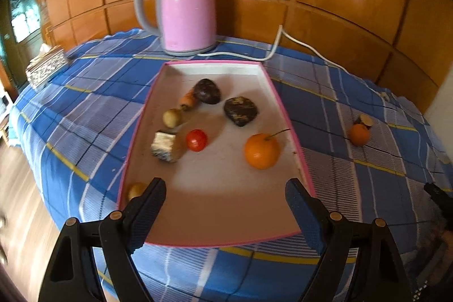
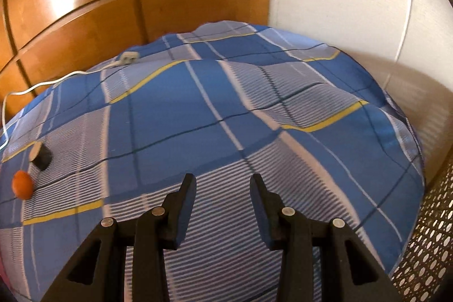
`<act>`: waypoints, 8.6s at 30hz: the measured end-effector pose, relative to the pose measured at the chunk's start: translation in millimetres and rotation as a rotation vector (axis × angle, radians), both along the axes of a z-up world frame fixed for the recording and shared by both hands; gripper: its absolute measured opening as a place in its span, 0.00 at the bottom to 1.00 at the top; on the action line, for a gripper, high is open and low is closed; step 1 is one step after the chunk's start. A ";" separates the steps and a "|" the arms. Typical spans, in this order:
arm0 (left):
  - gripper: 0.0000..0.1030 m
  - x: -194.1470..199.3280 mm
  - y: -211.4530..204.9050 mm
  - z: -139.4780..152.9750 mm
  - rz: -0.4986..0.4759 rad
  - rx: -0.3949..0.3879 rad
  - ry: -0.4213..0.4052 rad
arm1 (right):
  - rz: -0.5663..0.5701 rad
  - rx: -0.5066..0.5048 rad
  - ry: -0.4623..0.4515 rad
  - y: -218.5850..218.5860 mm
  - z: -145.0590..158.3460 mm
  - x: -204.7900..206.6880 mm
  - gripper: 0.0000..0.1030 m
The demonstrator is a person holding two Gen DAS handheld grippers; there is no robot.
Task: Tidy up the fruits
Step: 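Reach the left gripper to the orange on the bed and grasp it, then carry the orange into the tray and open the left gripper, then reach the right gripper to the round wooden log slice and grasp it, then carry the log slice into the tray and open the right gripper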
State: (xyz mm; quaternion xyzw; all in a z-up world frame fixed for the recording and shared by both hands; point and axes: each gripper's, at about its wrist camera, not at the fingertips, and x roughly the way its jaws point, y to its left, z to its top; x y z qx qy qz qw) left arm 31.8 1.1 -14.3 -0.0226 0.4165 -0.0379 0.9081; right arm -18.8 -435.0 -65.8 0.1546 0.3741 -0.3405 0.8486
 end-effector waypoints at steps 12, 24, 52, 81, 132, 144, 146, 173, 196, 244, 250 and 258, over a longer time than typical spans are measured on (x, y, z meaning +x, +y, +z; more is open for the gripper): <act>0.84 10.1 -42.0 13.3 -0.160 -0.028 -0.010 | -0.042 -0.042 0.014 -8.5 -7.2 -3.5 0.39; 0.70 52.3 -119.1 4.7 -0.371 -0.080 0.064 | -0.046 -0.047 -0.010 -9.2 -10.3 -5.5 0.48; 0.39 134.4 -214.1 -46.1 -0.462 -0.100 0.208 | -0.039 -0.045 -0.026 -9.2 -12.2 -7.4 0.57; 0.38 92.4 1.2 1.2 -0.073 -0.316 0.091 | -0.035 -0.066 -0.012 -7.7 -12.2 -4.0 0.58; 0.67 7.8 50.3 1.1 0.128 -0.116 -0.021 | -0.035 -0.084 0.007 -5.6 -12.1 -3.4 0.58; 0.74 -5.7 54.4 -3.6 0.141 -0.121 -0.022 | -0.034 -0.075 0.004 -5.8 -12.7 -3.4 0.58; 0.76 -6.6 56.2 -4.9 0.146 -0.132 -0.018 | -0.033 -0.073 0.004 -6.0 -12.8 -3.3 0.58; 0.79 -12.7 81.0 -25.5 0.230 -0.136 0.011 | 0.311 0.083 0.047 50.5 2.0 57.4 0.58; 0.79 -10.7 80.9 -28.0 0.226 -0.124 0.026 | 0.599 0.026 0.162 145.5 3.9 188.8 0.35; 0.79 -31.4 110.8 -20.2 0.348 -0.154 0.019 | 0.729 0.103 0.082 164.5 19.7 83.3 0.35; 0.79 -31.2 110.2 -22.4 0.348 -0.152 0.023 | 0.892 0.108 0.051 211.3 35.4 85.6 0.35; 0.80 -31.7 116.5 -23.0 0.371 -0.165 0.017 | 1.101 0.084 0.027 282.4 54.3 92.0 0.35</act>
